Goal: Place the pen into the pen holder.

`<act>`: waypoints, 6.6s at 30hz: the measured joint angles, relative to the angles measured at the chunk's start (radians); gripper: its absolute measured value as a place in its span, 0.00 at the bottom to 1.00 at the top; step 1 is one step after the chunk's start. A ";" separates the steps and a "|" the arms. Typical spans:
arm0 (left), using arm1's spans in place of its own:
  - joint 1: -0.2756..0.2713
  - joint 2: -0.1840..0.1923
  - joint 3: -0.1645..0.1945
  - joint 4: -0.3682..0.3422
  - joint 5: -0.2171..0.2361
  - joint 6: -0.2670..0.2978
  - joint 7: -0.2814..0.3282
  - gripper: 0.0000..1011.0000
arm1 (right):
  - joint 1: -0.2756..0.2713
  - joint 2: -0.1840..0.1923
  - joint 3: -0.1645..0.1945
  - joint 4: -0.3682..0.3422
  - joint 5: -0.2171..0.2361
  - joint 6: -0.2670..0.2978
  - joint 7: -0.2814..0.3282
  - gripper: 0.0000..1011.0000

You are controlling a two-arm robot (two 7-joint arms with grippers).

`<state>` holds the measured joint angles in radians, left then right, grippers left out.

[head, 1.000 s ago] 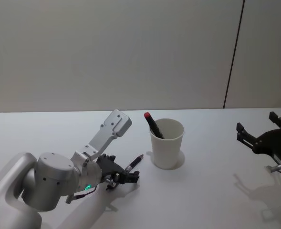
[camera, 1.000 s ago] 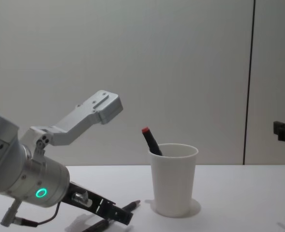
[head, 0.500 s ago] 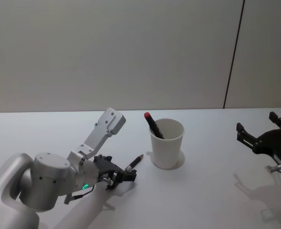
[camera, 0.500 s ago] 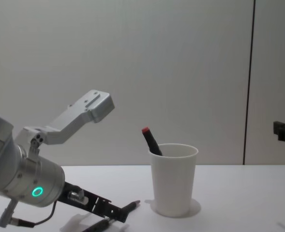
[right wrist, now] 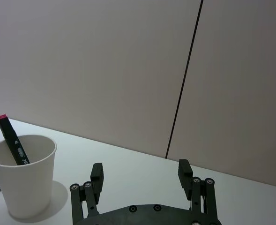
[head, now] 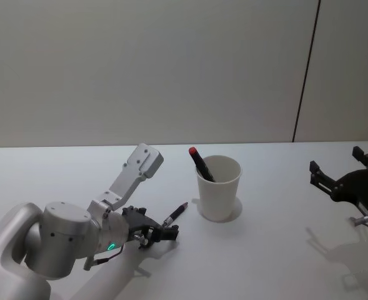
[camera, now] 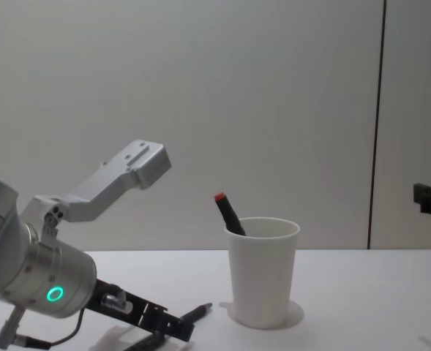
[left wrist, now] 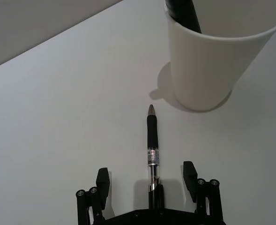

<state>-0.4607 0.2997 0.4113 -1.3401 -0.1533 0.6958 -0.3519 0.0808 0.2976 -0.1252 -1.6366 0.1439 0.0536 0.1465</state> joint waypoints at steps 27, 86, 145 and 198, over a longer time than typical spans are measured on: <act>0.005 -0.006 0.007 0.000 0.004 0.011 -0.007 0.90 | 0.000 0.000 0.000 0.000 0.000 0.000 0.000 0.99; 0.046 0.016 -0.023 -0.071 -0.034 -0.121 0.073 0.15 | 0.000 0.000 0.000 0.000 0.000 0.000 0.000 0.99; 0.198 0.149 -0.078 -0.255 -0.068 -0.710 -0.036 0.15 | 0.000 0.000 0.000 0.000 0.000 0.000 0.000 0.99; 0.042 -0.030 0.030 -0.058 0.037 -0.815 -0.246 0.15 | 0.000 0.000 0.000 0.000 0.000 0.000 0.000 0.99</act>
<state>-0.4187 0.2701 0.4410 -1.3984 -0.1159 -0.1190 -0.5983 0.0809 0.2976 -0.1252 -1.6366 0.1439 0.0537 0.1465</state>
